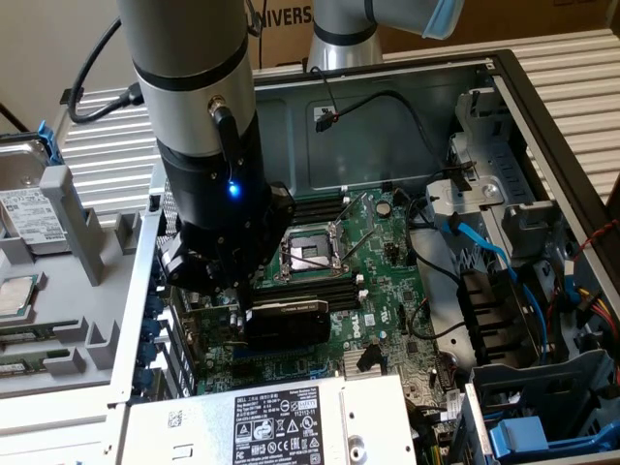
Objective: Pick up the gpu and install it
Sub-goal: 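Press down on the gpu until it lock into place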
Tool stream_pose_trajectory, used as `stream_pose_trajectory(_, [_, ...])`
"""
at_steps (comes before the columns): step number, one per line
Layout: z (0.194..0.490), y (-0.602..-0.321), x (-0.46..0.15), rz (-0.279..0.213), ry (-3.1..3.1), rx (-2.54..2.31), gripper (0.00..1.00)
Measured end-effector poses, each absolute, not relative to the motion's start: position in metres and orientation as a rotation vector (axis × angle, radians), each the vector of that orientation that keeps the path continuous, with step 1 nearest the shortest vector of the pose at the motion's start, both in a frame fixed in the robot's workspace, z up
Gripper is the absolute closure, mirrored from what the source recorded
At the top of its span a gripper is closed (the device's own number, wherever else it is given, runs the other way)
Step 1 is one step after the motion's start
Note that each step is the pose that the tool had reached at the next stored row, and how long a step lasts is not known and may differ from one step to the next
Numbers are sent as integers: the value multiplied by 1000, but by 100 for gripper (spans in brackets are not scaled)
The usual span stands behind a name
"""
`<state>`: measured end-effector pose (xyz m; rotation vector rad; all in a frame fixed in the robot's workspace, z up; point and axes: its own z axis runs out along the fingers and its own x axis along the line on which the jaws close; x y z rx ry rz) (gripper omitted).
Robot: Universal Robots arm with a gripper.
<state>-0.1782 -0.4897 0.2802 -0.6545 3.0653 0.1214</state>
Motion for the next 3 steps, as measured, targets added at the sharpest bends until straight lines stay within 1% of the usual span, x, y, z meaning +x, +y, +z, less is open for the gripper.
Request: stream_pose_trajectory(3, [280,-490,-178,121,3065,-654,89])
